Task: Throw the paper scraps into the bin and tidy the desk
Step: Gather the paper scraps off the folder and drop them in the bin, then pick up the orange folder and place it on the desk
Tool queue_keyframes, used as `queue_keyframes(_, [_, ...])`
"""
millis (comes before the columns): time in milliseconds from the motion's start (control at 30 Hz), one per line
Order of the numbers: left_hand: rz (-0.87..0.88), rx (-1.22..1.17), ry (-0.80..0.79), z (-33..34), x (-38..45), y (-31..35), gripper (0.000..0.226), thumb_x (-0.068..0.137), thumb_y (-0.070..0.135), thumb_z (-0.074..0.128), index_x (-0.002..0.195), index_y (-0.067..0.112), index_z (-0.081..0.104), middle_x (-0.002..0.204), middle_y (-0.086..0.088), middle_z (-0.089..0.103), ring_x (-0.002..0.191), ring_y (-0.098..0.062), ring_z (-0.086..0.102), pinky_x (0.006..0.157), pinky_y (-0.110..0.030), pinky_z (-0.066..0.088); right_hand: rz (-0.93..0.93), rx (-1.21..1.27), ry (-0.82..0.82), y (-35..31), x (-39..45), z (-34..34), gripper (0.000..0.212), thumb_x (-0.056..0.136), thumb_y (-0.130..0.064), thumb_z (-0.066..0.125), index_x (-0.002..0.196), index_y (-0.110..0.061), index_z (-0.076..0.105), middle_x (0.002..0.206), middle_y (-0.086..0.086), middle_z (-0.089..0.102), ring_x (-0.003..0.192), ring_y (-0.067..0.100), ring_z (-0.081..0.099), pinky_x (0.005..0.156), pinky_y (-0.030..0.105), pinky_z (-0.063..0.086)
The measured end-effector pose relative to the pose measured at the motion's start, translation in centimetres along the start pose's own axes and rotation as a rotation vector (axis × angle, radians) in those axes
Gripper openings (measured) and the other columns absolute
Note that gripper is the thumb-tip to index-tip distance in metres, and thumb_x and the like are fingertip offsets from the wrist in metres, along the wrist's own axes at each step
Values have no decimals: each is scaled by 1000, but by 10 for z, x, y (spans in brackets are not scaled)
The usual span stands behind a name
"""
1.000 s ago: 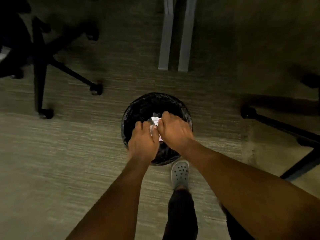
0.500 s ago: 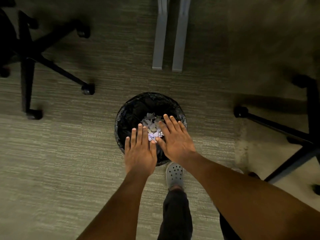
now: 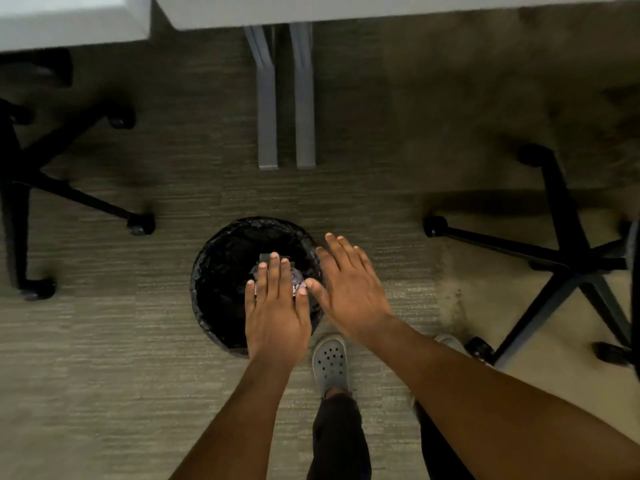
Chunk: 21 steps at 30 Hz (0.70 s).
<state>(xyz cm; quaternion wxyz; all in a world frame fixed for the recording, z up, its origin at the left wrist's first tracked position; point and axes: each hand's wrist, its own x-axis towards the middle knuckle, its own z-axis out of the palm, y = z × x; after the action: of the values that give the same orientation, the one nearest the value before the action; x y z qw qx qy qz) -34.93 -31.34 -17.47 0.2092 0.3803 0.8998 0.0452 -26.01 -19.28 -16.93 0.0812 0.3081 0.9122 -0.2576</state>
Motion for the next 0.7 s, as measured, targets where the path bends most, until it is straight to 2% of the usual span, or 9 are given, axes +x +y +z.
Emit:
queue_keyframes(167, [109,-49,63,-22,9,66,64,100,46,7,154,13,17,163,0,4,150,-13,-4,122,-39,-1,104,46,106,36,-20,-57,64,101,-55,25,150,-14,29,163,8,12,150,20,4,119,36,-1])
queue_keyframes(400, [317,-172,81,-50,6,186,66,99,49,15,151,11,31,161,-4,20,149,-17,11,121,-42,5,265,65,284,109,-70,-153,63,101,-55,29,149,-14,31,163,6,13,150,18,4,119,35,0])
queue_keyframes(533, [440,-224,39,-59,-7,262,63,98,46,22,149,11,35,158,-4,28,148,-16,17,121,-42,9,381,77,411,159,-107,-201,61,101,-53,32,147,-13,37,161,7,20,149,20,12,121,41,14])
queue_keyframes(700, [590,-375,3,-56,-24,354,48,98,26,47,143,10,45,151,-4,42,142,-15,33,119,-42,23,552,123,541,229,-166,-234,58,100,-48,41,145,-11,40,158,9,28,145,24,23,116,44,25])
